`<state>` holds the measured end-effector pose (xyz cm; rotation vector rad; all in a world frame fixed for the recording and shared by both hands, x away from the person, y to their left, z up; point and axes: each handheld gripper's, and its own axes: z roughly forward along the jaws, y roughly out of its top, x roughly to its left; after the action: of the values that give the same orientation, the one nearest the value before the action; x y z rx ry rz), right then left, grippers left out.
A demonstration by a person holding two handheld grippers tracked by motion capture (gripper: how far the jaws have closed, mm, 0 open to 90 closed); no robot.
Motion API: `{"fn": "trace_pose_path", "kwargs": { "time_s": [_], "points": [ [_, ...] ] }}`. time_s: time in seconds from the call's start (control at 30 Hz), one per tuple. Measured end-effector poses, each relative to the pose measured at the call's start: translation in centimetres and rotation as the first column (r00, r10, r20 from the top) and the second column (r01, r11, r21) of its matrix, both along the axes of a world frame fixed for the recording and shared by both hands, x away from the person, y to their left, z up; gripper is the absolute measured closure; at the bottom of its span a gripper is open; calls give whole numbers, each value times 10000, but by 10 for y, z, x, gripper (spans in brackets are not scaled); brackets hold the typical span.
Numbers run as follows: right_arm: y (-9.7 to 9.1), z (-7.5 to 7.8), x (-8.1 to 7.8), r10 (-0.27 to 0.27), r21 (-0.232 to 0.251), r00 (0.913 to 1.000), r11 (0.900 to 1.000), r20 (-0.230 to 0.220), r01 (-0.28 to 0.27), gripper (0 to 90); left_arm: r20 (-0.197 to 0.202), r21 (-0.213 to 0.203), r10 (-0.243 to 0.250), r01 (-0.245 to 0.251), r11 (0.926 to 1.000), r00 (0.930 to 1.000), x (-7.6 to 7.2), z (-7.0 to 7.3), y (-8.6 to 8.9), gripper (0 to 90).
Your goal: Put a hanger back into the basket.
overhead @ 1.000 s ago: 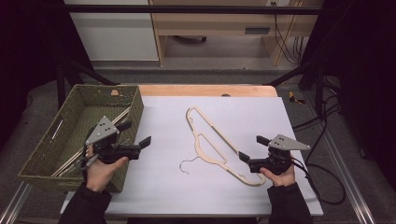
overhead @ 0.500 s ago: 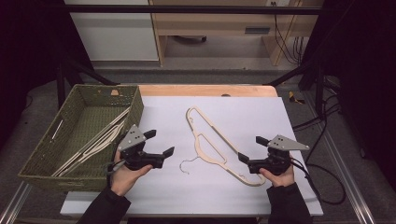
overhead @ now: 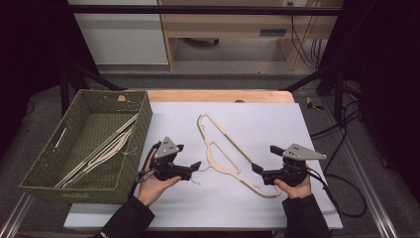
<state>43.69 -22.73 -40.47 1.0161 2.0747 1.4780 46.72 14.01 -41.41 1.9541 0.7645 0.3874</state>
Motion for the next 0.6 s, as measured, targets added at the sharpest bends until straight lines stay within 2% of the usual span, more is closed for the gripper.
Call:
{"fn": "trace_pose_path", "kwargs": {
  "time_s": [0.17, 0.2, 0.27, 0.3, 0.4, 0.6],
  "points": [
    [0, 0, 0, -4, 44, 10000, 10000, -17, 4, 68, -262, 305, 4, 4, 9995, 9997, 8, -10, -9, 181],
    [0, 0, 0, -8, 56, 10000, 10000, -23, 8, 69, -376, 475, 16, 2, 9989, 9993, 10, -14, -12, 200],
    [0, -1, 1, -2, -25, 10000, 10000, -24, 2, 69, -594, 843, -27, 77, 9964, 9982, 14, -23, -19, 241],
    [0, -1, 1, -2, -25, 10000, 10000, -24, 2, 69, -594, 843, -27, 77, 9964, 9982, 14, -23, -19, 260],
    [2, -1, 1, 11, -22, 10000, 10000, -36, -11, 69, -792, 1248, -177, 275, 9918, 9967, 19, -36, -30, 330],
    [1, -1, 0, 22, -13, 10000, 10000, -45, -22, 70, -1175, 1567, -472, 654, 9855, 9920, 24, -50, -42, 438]
  ]
}}
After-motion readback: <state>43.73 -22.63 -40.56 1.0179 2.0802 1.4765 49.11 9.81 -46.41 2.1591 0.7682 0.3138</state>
